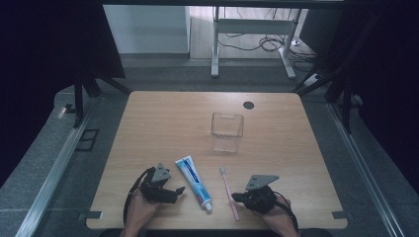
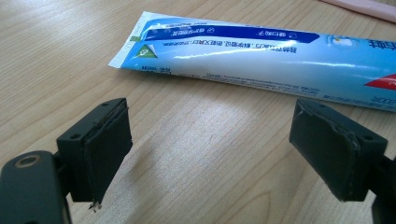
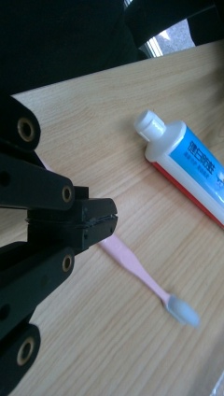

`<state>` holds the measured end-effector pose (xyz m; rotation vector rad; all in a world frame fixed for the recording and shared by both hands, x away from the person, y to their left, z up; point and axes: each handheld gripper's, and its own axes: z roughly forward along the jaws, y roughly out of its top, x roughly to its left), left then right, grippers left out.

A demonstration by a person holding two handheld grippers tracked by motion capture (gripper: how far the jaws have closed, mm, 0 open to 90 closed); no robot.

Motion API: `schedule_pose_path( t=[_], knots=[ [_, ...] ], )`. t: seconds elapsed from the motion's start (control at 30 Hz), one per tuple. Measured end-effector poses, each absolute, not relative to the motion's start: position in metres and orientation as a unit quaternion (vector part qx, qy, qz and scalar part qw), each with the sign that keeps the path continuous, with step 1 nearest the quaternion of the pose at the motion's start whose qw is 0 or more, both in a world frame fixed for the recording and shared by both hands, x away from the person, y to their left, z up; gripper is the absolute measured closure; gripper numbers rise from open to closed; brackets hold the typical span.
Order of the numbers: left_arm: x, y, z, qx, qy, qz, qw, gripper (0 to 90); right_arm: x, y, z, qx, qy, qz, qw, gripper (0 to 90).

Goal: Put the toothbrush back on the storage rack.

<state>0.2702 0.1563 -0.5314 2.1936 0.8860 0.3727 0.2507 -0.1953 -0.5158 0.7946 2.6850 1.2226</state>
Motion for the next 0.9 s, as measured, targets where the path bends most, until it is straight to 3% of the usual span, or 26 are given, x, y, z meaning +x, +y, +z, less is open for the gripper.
schedule_pose_path(
  t=[0.47,0.9],
  knots=[
    [0.27,0.156,-0.532,0.855,0.342,0.146,0.361,13.1,0.246,-0.178,-0.527,0.242,0.893,0.377,0.034,90.0],
    [0.27,0.154,-0.533,0.858,0.343,0.145,0.355,13.1,0.252,-0.191,-0.528,0.267,0.892,0.364,0.038,89.9]
  ],
)
